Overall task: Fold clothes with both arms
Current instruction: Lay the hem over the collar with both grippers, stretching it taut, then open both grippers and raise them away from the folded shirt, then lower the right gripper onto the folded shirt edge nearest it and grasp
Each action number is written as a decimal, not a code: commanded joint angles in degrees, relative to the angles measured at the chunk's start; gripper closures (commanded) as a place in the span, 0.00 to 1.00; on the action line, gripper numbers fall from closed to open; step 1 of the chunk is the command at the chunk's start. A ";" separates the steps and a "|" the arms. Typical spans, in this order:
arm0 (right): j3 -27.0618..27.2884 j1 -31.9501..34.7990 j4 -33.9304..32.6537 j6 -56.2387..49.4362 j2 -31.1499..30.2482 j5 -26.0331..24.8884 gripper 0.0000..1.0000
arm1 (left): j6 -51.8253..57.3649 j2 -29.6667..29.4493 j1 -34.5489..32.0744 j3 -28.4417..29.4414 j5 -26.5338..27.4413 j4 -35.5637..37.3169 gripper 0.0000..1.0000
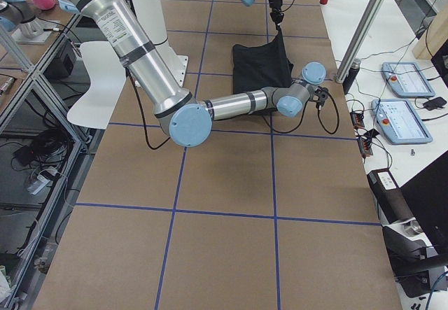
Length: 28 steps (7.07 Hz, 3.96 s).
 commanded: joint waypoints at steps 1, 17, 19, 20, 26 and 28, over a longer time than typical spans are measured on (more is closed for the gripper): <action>0.10 -0.10 -0.08 0.97 1.20 0.07 1.00 | -0.40 -0.79 0.04 -0.68 -0.11 0.04 1.00; 13.97 -14.15 0.10 7.65 -12.93 -0.19 0.00 | -0.40 -0.36 -0.93 -7.97 0.06 0.92 0.00; 15.12 -15.65 0.10 7.74 -14.17 -0.11 0.00 | -0.40 -0.09 -0.93 -8.86 0.06 0.92 0.00; 15.13 -16.27 0.10 7.66 -14.35 -0.11 0.00 | -0.66 0.00 -0.93 -9.12 0.06 0.84 0.00; 14.78 -17.41 0.28 7.74 -14.79 -0.20 0.18 | -0.93 0.00 -1.11 -10.44 0.15 0.92 0.00; 14.95 -17.68 0.01 8.18 -14.79 -0.28 0.71 | -0.84 -0.09 -1.11 -10.53 0.15 0.92 0.00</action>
